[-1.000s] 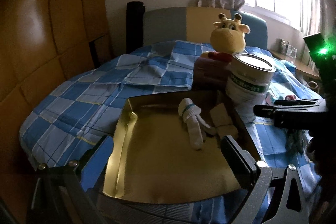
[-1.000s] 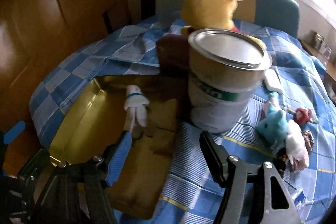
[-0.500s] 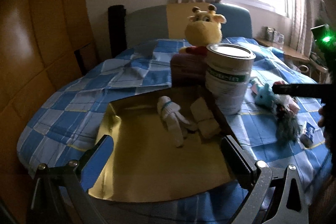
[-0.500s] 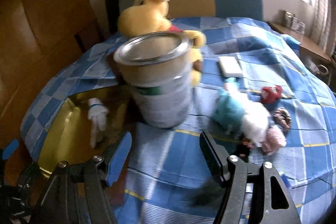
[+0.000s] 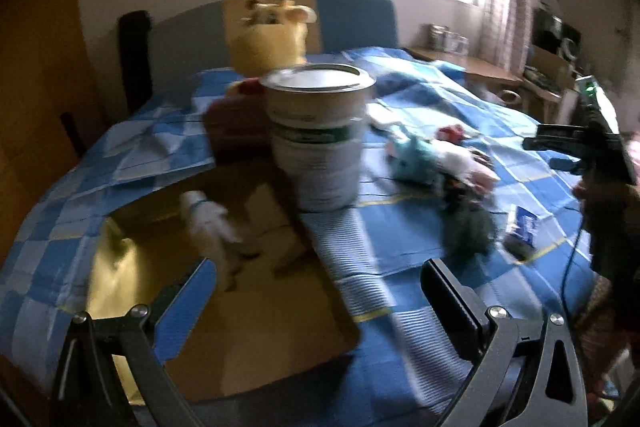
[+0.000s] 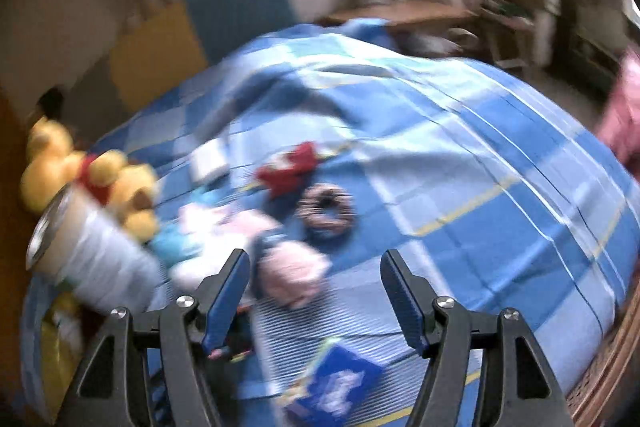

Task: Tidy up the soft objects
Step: 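Grasp the black beaded wig braid with the left tool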

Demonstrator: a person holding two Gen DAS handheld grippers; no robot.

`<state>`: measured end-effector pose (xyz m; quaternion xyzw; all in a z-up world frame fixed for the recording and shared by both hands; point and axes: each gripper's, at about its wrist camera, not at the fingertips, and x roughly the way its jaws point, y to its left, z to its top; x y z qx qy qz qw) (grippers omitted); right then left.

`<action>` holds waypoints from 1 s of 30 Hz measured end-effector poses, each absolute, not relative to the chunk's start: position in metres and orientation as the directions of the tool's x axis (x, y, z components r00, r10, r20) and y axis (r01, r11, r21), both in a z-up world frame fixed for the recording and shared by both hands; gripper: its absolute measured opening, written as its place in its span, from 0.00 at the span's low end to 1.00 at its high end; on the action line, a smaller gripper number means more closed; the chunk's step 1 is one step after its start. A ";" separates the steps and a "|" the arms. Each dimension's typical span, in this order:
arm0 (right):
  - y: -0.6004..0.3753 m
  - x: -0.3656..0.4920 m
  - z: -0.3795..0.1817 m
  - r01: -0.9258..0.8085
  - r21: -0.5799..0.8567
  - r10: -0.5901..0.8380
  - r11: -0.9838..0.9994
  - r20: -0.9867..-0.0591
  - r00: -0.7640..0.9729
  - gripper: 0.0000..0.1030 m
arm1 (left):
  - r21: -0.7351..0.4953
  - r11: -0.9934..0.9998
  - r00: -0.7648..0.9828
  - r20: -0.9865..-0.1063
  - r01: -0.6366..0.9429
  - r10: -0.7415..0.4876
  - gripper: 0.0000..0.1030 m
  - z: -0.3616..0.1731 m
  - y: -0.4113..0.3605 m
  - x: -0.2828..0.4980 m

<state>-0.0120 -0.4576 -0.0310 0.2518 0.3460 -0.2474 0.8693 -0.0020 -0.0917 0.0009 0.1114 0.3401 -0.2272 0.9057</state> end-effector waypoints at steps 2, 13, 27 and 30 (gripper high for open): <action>-0.477 -0.021 -0.043 0.652 0.310 -0.253 0.692 -0.741 0.622 0.67 | 0.038 0.855 0.641 -0.679 0.517 -0.357 0.99 -0.002 -0.106 -0.002; -0.487 -0.025 -0.055 0.644 0.432 -0.157 0.631 -0.742 0.651 0.67 | -0.085 0.759 0.501 -0.703 0.646 -0.505 0.94 -0.002 -0.191 0.020; -0.489 -0.023 -0.058 0.616 0.481 -0.101 0.624 -0.732 0.674 0.67 | -0.140 0.717 0.338 -0.810 0.682 -0.480 0.82 -0.062 -0.289 0.076; -0.489 -0.022 -0.059 0.611 0.486 -0.091 0.625 -0.732 0.675 0.67 | -0.119 0.716 0.311 -0.843 0.687 -0.438 0.70 -0.085 -0.308 0.086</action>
